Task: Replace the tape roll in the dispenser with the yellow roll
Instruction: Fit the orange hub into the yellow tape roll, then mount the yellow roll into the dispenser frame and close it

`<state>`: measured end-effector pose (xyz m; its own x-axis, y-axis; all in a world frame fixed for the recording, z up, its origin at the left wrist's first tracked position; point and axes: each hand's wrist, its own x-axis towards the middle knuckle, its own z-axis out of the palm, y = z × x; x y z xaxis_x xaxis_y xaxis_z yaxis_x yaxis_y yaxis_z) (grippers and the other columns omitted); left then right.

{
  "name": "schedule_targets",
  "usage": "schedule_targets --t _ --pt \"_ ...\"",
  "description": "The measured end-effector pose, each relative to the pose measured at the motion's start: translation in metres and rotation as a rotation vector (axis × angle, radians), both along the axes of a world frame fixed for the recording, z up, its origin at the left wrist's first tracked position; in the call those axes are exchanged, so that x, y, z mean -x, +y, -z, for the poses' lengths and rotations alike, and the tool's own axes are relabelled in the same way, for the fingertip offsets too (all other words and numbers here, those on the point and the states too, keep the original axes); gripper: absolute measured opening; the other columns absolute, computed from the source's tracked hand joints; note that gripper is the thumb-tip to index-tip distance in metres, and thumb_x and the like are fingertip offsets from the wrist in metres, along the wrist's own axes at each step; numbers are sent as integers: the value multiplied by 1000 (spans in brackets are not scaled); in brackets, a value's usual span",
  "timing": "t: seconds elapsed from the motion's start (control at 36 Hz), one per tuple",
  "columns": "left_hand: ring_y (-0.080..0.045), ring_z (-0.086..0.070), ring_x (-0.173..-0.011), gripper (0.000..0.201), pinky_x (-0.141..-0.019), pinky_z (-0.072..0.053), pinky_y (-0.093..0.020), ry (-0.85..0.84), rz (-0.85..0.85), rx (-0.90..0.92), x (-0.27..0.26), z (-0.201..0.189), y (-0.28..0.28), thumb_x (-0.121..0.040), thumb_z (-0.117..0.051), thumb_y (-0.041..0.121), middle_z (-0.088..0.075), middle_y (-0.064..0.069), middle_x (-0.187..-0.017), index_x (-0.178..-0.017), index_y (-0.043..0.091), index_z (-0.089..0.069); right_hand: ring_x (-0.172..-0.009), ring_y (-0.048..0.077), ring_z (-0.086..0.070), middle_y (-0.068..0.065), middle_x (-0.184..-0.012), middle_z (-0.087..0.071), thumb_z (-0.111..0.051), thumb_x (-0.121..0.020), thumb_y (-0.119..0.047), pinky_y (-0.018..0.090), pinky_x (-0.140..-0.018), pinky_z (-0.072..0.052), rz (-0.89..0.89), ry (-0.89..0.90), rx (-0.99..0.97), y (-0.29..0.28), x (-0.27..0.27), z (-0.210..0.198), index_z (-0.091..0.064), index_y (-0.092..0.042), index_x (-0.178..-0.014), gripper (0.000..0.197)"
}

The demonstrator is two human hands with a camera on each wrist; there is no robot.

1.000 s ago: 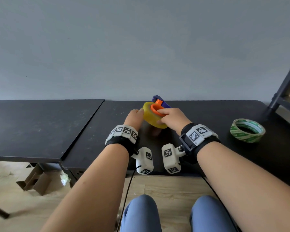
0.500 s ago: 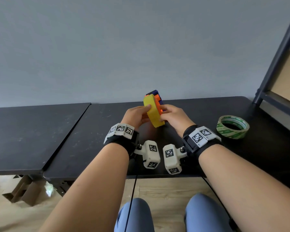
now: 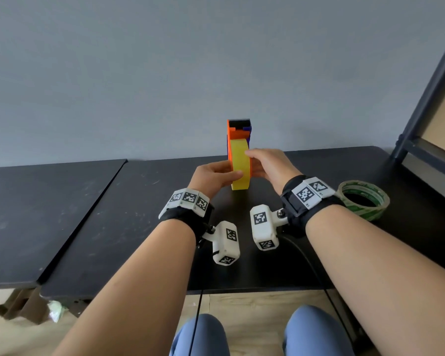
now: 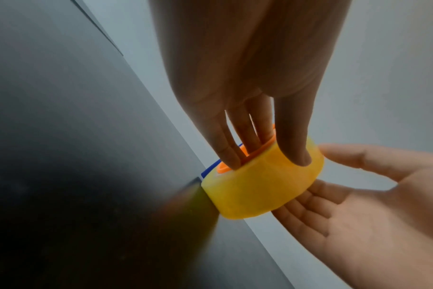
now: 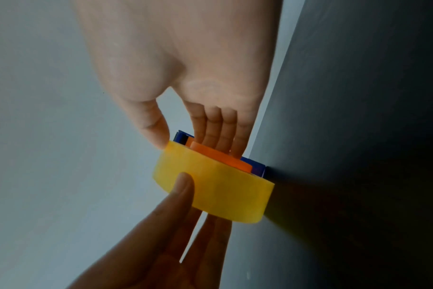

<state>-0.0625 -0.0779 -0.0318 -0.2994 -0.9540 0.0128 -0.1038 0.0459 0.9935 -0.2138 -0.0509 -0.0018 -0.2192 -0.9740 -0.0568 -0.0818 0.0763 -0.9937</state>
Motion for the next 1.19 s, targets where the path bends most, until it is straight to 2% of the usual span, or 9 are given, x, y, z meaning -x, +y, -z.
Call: schedule_targets --t 0.19,0.25,0.36,0.58,0.75,0.89,1.06,1.14,1.19 --pt "-23 -72 -102 41 -95 -54 -34 38 -1 -21 4 4 -18 -78 -78 14 -75 -9 -107 -118 10 -70 -95 41 -70 24 -99 -74 -67 -58 -40 55 -95 -53 77 -5 6 -27 4 7 -68 7 -99 63" --pt "-24 -71 -101 39 -92 -55 -33 62 -18 -33 5 2 -24 -79 -78 20 -74 -13 -109 -115 7 -70 -84 38 -64 22 -88 -67 -67 -52 -45 54 -93 -51 84 -20 6 -34 6 11 -66 -3 -88 56" --pt "-21 -68 -90 35 -88 -57 -32 112 -35 -34 9 -4 -35 -81 -75 17 -72 -19 -110 -112 3 -70 -81 29 -65 16 -87 -66 -62 -61 -38 51 -92 -54 57 -56 17 -34 0 7 -64 -9 -90 41" --pt "-22 -67 -83 20 -90 -57 -36 111 -18 -30 10 -9 -46 -80 -76 18 -71 -14 -92 -95 6 -71 -99 37 -69 25 -105 -71 -58 -75 -38 53 -97 -53 56 -35 57 -37 1 9 -66 -9 -96 37" --pt "-19 -67 -77 11 -87 -57 -34 106 -18 -10 12 -7 -54 -79 -77 17 -71 -10 -84 -86 10 -72 -81 28 -60 14 -86 -59 -55 -69 -35 48 -85 -51 52 -23 78 -48 3 12 -57 -11 -82 27" --pt "-22 -67 -82 27 -90 -56 -37 133 -10 0 12 -3 -59 -78 -76 18 -71 -15 -93 -99 2 -72 -82 30 -59 15 -86 -57 -56 -61 -40 48 -84 -51 52 -6 68 -59 3 16 -54 -12 -86 38" --pt "-21 -69 -82 27 -88 -57 -36 141 -9 16 10 0 -61 -79 -76 19 -74 -14 -92 -100 4 -73 -77 25 -50 11 -85 -49 -54 -62 -36 39 -74 -40 60 -35 64 -63 1 19 -53 -17 -91 35" --pt "-20 -69 -80 24 -88 -57 -37 147 -6 24 10 1 -59 -77 -76 20 -75 -11 -89 -97 7 -74 -78 25 -49 11 -85 -50 -54 -61 -37 39 -74 -40 59 -25 70 -62 -2 19 -57 0 -89 47" --pt "-21 -69 -81 22 -89 -57 -39 149 -6 28 9 2 -59 -76 -76 20 -75 -13 -89 -95 8 -75 -78 25 -49 25 -85 -55 -53 -63 -36 38 -74 -40 58 -21 78 -61 -1 20 -54 16 -106 67"
